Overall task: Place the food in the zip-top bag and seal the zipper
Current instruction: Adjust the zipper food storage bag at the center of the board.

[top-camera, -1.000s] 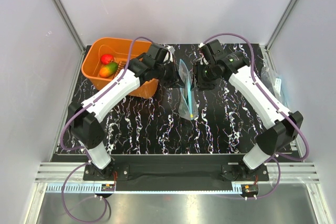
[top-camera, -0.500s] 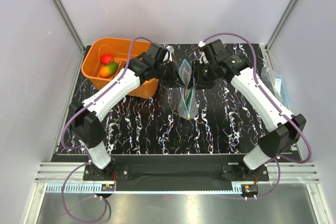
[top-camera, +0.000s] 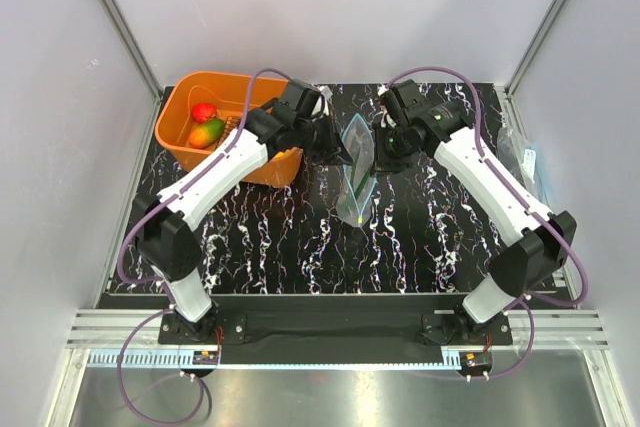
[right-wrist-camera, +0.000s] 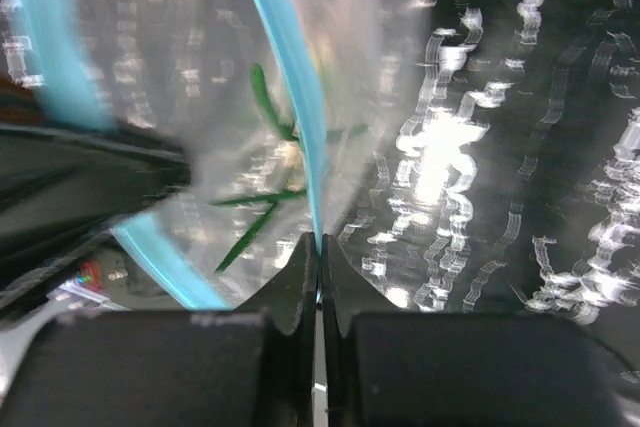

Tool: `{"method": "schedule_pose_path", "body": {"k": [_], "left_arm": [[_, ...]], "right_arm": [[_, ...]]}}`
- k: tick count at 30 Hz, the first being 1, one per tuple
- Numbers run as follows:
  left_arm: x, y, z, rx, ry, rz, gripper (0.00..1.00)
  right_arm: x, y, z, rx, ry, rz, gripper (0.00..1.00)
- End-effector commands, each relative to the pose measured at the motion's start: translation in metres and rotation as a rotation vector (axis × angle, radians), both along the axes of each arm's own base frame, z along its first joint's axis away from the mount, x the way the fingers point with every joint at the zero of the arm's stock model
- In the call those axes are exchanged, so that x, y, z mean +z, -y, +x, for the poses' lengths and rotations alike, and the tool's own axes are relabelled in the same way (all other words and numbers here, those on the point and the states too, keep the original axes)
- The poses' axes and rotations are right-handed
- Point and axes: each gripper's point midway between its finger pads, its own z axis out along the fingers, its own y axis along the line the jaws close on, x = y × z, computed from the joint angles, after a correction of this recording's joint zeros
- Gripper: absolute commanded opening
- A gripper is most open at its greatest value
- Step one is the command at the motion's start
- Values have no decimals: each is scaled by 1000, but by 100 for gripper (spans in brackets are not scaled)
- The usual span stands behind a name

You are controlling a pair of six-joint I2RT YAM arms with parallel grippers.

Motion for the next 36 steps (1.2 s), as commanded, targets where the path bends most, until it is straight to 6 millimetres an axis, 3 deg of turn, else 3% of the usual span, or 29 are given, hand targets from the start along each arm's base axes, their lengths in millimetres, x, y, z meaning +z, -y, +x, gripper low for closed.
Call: {"method": "schedule_pose_path", "body": {"k": [1,2,3,4,6,7,9,10,12,13,14,15,16,17,18,21,22,25,26,27,30,32,33,36], "left_arm": [[32,-2,13,9,82,20,0],[33,-6,14,10,84,52,0],[35,-9,16,-1,87,95,0],[35,-8,16,-9,79,106,0],[27,3,15,-47,40,117,0],[38,8,13,-60,48,103,0],[38,23,6,-96,30,93,0],[44,26,3,-106,36,85,0],[47,24,0,-109,54,84,0],[25,18,-1,-105,13,117,0],[23,12,-4,-101,11,112,0],[17,11,4,-98,7,71,0],[-21,1,-4,-99,-81,111,0],[-33,-3,-5,-103,-118,119,0],[-43,-11,-11,-129,-145,157,0],[-35,-17,-11,-152,-68,229,0],[-35,-18,-11,-150,-62,234,11],[-28,-23,-2,-142,-27,245,31],[-26,-26,3,-132,-8,259,44],[-21,-32,7,-119,24,289,51],[13,-41,21,-77,139,284,74],[32,-54,30,-40,186,261,83],[39,-61,35,-13,208,259,99],[52,-100,57,110,253,286,99]], "right_arm": [[19,22,9,-38,76,-117,0],[35,28,10,-51,89,-146,0],[31,45,7,-61,57,-246,0],[49,47,15,-80,119,-241,0],[66,59,12,-96,115,-303,0],[70,60,11,-103,114,-300,0],[79,55,5,-102,122,-246,0],[78,54,3,-109,110,-237,0],[56,55,0,-99,55,-268,0],[42,56,-1,-91,28,-286,0],[13,57,-4,-81,-37,-325,0],[-1,55,-7,-72,-71,-328,0],[-11,54,-8,-69,-94,-331,0],[-17,54,-11,-74,-111,-335,0],[-13,52,-11,-76,-103,-315,0],[13,53,-4,-131,11,-254,0],[17,51,-1,-136,43,-232,0],[-7,49,-8,-101,-48,-266,0],[-9,47,-9,-99,-62,-262,0],[-11,47,-10,-108,-68,-258,0],[-4,48,-6,-143,-10,-233,0],[2,52,-2,-156,26,-235,0],[3,53,-2,-159,30,-239,0],[0,51,-2,-149,22,-238,0]]}}
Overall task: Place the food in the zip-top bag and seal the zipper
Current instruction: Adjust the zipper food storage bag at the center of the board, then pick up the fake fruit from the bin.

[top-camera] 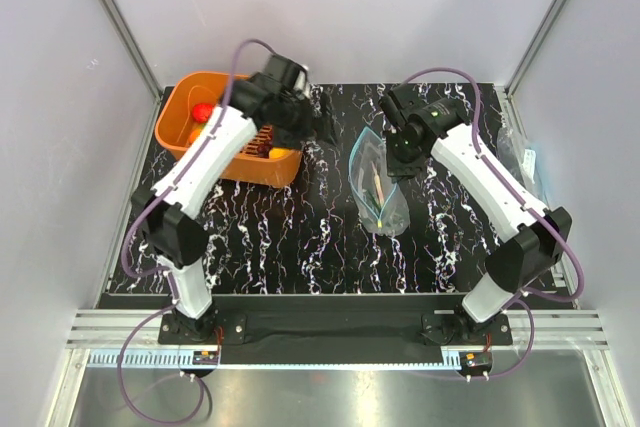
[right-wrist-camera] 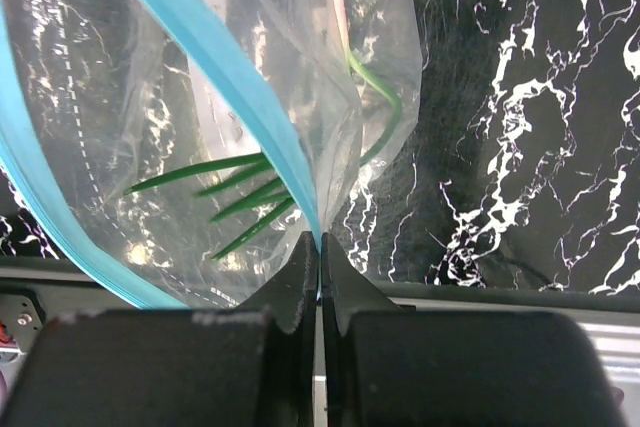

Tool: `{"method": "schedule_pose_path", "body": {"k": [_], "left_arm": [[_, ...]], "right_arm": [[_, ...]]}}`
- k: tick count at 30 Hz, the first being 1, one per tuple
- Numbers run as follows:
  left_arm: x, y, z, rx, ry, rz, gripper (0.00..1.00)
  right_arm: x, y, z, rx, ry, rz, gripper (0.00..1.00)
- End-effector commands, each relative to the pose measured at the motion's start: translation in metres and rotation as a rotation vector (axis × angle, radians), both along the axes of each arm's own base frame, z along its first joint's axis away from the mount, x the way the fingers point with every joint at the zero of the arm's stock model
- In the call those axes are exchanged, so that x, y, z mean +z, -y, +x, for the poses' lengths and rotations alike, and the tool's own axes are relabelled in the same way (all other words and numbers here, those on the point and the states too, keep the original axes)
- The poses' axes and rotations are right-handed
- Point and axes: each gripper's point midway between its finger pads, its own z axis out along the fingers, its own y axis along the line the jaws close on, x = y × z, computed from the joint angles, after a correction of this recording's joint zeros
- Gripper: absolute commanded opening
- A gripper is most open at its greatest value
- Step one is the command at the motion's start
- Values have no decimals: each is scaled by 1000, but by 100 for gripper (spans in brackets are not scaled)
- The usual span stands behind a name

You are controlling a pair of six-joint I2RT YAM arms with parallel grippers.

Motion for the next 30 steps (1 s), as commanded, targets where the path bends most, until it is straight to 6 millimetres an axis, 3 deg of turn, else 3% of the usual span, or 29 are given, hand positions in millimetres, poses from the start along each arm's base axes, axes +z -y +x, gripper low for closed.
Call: {"method": "schedule_pose_path", "body": {"k": [1,2,5,10,11,13,14,15,16,18,20,23,30], "left_arm": [[52,-53,33,145,202,1,99],[57,-71,42,197,224,0,99],[54,-100,70,277,267,6,99],[35,-131,113,326,298,130,99],[16,-135,126,328,270,166,99],[15,-149,143,335,299,236,99],[-6,-154,154,333,270,271,99],[-7,-158,162,327,281,288,99],[-25,-160,169,323,249,298,99],[-38,-168,180,339,224,263,99],[-63,-177,190,354,184,271,99],[-90,-170,197,327,139,242,99],[-134,-124,205,254,42,18,99]], "right_arm": [[18,-2,6,-18,83,33,0],[18,-5,6,-11,80,49,0],[20,-12,9,6,95,81,0],[23,-18,18,51,138,97,0],[22,-19,20,54,136,96,0],[19,-22,23,66,128,96,0],[17,-24,23,74,120,99,0],[16,-25,24,82,117,98,0],[12,-27,25,89,106,99,0],[7,-29,25,106,97,93,0],[-1,-29,26,111,84,91,0],[-12,-34,23,127,50,97,0],[-28,-35,24,134,3,81,0]]}}
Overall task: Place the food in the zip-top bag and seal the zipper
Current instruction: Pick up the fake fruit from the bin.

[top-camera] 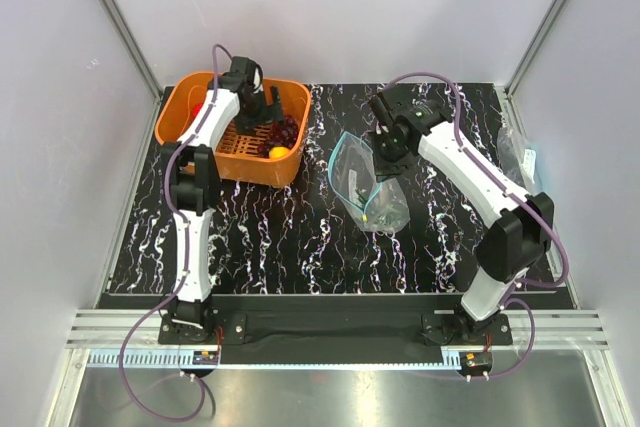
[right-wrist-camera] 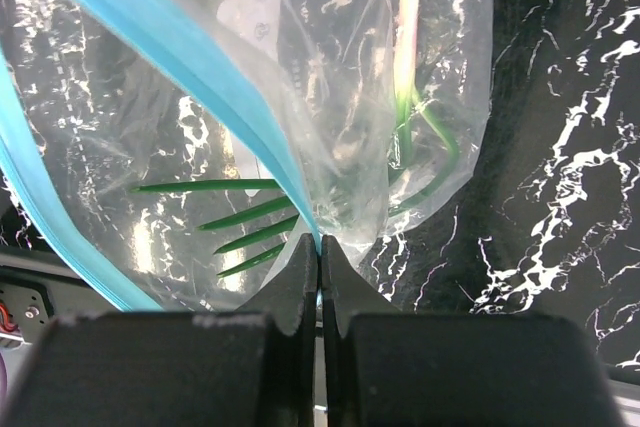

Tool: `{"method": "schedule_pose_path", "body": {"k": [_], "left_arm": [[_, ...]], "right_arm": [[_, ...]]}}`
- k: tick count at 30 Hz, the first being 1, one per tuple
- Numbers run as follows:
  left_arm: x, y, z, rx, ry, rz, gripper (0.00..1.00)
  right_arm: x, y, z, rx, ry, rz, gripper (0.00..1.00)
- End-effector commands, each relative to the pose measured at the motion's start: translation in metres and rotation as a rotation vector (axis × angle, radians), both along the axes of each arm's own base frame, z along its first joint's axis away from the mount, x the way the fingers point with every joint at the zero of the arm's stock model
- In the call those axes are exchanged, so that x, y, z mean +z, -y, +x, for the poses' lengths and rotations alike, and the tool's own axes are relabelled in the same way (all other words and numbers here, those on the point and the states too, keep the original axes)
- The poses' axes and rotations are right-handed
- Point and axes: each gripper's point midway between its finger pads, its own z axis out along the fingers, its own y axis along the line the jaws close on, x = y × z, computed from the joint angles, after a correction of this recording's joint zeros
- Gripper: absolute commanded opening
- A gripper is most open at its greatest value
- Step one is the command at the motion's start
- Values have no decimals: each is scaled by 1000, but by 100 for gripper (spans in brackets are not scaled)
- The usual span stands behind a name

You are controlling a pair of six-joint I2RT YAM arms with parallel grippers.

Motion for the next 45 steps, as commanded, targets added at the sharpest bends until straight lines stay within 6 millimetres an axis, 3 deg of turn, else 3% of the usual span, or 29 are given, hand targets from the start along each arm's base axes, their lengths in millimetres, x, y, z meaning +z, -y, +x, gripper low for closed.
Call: {"method": "schedule_pose_path", "body": {"k": [1,4,9,15,17,18,20,21,22,24,27,32,36,38,39,41,42,44,45], "left_arm": [[12,43,16,-68,72,-197,99],[-1,61,15,-68,44,-294,99],[-19,62,9,-51,-23,-207,99],[-56,68,-20,-61,-146,-117,93],[-60,68,-21,-63,-132,-102,81],[-60,69,-20,-61,-119,-105,65],[-50,67,-11,-43,-56,-127,48],[-35,67,-6,-39,-14,-142,36],[-27,62,-1,-27,13,-152,33],[-7,61,9,-17,88,-175,31],[52,56,19,-19,235,-219,28],[120,57,17,-70,397,-259,25],[176,54,-1,-103,503,-273,25],[189,53,-9,-113,527,-283,25],[208,53,-17,-122,563,-294,25],[218,56,-29,-145,579,-320,25],[236,56,-40,-151,613,-333,25],[246,62,-53,-177,632,-377,25],[263,62,-64,-185,667,-393,25]], "right_arm": [[-5,-5,2,27,2,5,0],[-9,-7,4,30,-5,2,0],[-6,-6,10,22,11,-5,0],[-4,-7,12,19,20,1,0],[-2,-7,13,19,23,1,0],[-1,-6,12,16,26,5,0],[0,-6,11,17,24,6,0],[2,-6,10,17,29,9,0],[3,-5,9,17,29,9,0],[5,-5,8,14,35,14,0],[9,-5,6,9,47,28,0],[15,-8,8,5,67,56,0],[21,-11,15,7,90,61,0],[25,-12,19,4,99,61,0],[27,-13,21,3,101,58,0],[30,-14,23,-4,100,60,0],[35,-15,23,-7,101,67,0],[37,-17,23,-13,87,79,0],[39,-18,23,-16,82,85,0]]}}
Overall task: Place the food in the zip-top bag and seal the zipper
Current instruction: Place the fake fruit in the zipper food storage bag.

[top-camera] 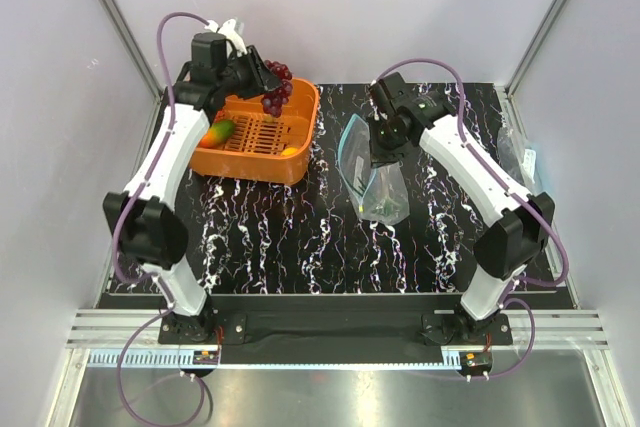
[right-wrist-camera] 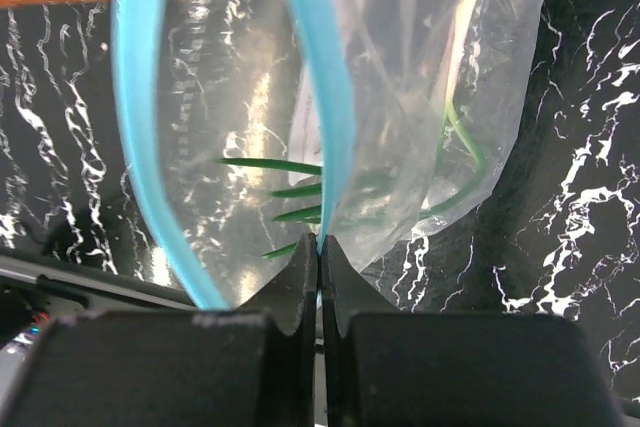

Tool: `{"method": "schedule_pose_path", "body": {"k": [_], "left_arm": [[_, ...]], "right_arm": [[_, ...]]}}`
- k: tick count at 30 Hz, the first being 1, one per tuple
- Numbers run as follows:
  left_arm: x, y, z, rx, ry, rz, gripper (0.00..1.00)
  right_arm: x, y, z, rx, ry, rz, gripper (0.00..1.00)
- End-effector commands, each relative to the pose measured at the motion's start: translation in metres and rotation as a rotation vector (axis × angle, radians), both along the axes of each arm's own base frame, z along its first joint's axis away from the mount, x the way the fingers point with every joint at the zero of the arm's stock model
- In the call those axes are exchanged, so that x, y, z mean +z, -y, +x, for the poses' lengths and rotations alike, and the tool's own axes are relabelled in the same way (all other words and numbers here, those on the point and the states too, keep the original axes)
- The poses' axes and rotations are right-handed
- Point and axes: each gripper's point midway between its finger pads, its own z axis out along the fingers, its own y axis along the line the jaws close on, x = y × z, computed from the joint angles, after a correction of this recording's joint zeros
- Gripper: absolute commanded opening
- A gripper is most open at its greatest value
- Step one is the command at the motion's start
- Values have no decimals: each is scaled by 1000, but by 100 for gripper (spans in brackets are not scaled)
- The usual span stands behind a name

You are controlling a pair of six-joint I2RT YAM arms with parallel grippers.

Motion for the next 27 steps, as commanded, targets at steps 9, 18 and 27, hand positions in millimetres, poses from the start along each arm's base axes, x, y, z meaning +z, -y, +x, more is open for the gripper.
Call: {"method": "schedule_pose_path", "body": {"k": [9,18,27], "left_arm": [[93,72,-89,-226,204,-241,25],[128,138,-127,-318,222,-527,25],[105,157,-134,-310,159,-603,25]], "right_arm": [[27,-18,-3,-27,-40,120,0],[39,-20,-11,-32,-44,168,0],[53,-13,1,-80,-48,247,0]]}}
